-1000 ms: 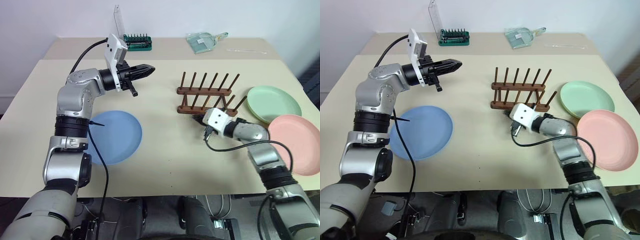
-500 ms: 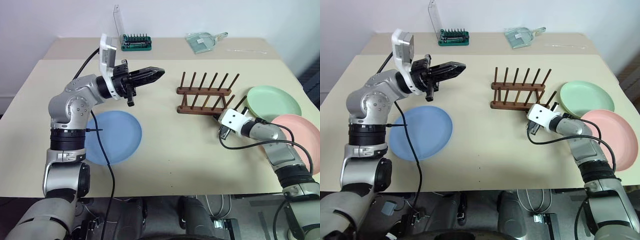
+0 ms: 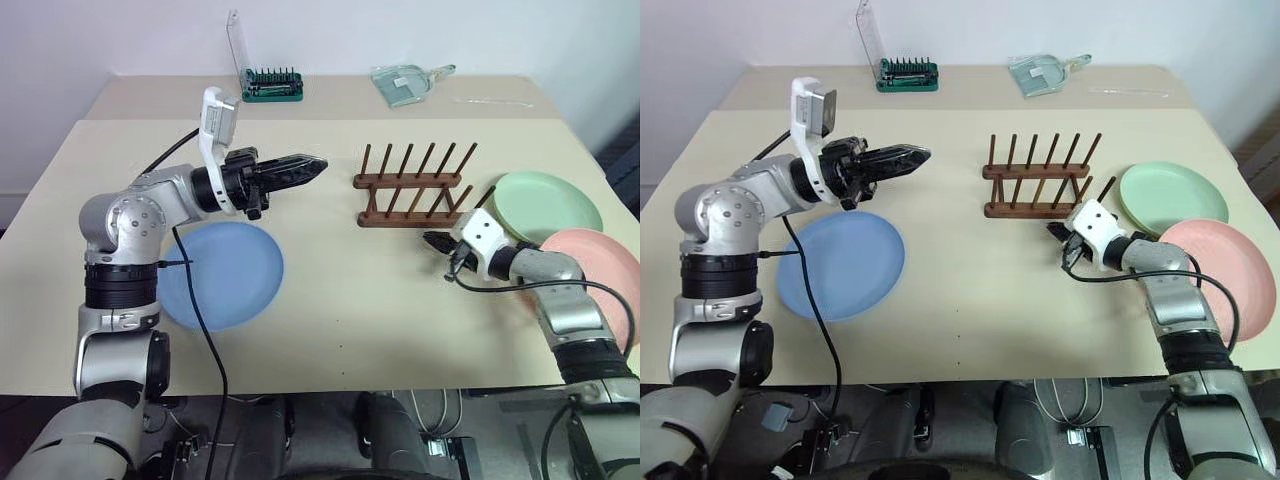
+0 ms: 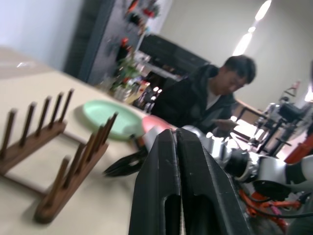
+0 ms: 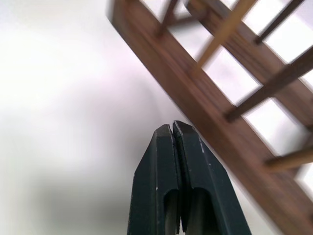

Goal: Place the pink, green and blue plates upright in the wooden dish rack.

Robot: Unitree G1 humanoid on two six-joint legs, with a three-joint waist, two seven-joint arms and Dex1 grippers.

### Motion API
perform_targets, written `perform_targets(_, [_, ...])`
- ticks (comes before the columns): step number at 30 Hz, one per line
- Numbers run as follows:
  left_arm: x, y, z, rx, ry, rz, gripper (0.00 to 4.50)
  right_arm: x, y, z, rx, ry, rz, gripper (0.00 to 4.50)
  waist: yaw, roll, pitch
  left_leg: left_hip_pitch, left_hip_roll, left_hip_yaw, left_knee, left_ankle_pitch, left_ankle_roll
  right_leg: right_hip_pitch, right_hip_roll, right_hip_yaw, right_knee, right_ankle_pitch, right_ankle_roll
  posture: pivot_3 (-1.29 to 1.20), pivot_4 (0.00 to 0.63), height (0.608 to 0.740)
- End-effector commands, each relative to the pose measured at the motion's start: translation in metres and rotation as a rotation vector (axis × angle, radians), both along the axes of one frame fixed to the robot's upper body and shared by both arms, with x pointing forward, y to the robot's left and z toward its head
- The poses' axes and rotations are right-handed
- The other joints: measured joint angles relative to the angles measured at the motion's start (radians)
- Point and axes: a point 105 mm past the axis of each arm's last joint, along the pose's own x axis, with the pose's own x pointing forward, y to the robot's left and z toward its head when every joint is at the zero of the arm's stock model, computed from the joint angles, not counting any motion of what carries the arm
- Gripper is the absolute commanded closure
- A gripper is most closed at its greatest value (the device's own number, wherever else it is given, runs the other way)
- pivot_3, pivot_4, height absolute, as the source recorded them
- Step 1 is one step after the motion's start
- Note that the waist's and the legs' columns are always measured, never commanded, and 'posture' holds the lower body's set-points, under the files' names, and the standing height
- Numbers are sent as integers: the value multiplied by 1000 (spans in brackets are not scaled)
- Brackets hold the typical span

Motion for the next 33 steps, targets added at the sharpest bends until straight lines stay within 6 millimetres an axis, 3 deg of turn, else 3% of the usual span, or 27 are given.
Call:
perform_targets(1, [-7, 4, 1, 56, -85, 0, 2667, -10, -6, 48, 189, -34, 20, 3669, 0, 0, 0, 0, 0, 0, 0, 0, 0, 0, 0, 0, 0, 0, 0, 0, 150, 724])
perform_targets(6, [-10, 8, -11, 171, -214, 7, 224, -32, -22, 77, 229, -19, -24, 1257, 8, 0, 0, 0, 0, 0, 0, -1, 1, 0, 0, 0, 0, 0, 0, 0, 150, 724])
perform_targets(8, [-6, 10, -15, 229, -313, 35, 0, -40, -35, 88, 210, -29, -85, 288, 15, 0, 0, 0, 0, 1, 0, -1, 1, 0, 0, 0, 0, 0, 0, 0, 150, 724])
perform_targets(9, [-8, 10, -15, 235, -354, 22, 0, -46, -44, 88, 183, -17, -127, 59, 19, 0, 0, 0, 0, 1, 0, -1, 1, 0, 0, 0, 0, 0, 0, 0, 150, 724])
perform_targets(16, [-17, 15, -18, 208, -428, -75, 0, -86, -81, 76, 39, 52, -283, 59, 27, 0, 0, 0, 0, 1, 0, -1, 2, 0, 0, 0, 0, 0, -1, 0, 150, 724])
perform_targets(20, [-20, 3, -21, 182, -481, -118, 0, -110, -106, 47, -71, 145, -388, 59, 25, 0, 0, 0, 0, 0, 0, -1, 2, 0, 0, 0, 0, 0, 0, 0, 150, 724])
perform_targets(26, [-19, -4, -24, 180, -528, -148, 0, -123, -120, 22, -164, 215, -502, 59, 21, 0, -1, 1, 0, 0, 0, -1, 2, 1, 0, 0, 1, 0, -1, 0, 150, 724])
perform_targets(30, [-16, -7, -24, 185, -532, -155, 0, -125, -124, 13, -124, 242, -552, 59, 24, 0, -1, 1, 0, 1, 1, -1, 2, 1, 0, 0, 0, 0, -1, 0, 150, 724])
perform_targets(33, [-15, -9, -25, 193, -547, -156, 0, -127, -123, 2, -144, 271, -551, 893, 26, 0, -1, 1, 0, 0, 1, -1, 2, 1, 0, 0, 0, 0, -1, 0, 150, 724])
